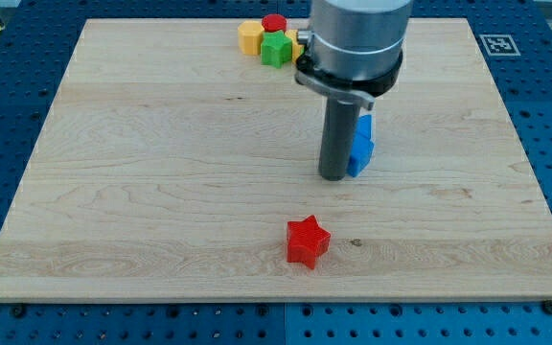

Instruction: Push the green circle below the green star

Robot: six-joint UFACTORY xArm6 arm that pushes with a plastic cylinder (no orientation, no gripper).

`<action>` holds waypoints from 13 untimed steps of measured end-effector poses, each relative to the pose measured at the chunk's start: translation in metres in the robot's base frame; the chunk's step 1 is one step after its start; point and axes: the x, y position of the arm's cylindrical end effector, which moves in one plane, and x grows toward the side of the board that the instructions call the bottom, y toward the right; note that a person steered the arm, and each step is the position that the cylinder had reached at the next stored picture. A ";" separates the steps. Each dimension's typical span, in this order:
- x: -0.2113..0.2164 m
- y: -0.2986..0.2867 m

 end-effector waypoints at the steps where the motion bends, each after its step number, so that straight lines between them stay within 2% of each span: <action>1: -0.001 0.008; 2: -0.028 -0.019; 3: -0.077 -0.075; 4: -0.114 -0.073; 6: -0.127 0.010; 9: -0.152 0.032; 13: -0.181 0.020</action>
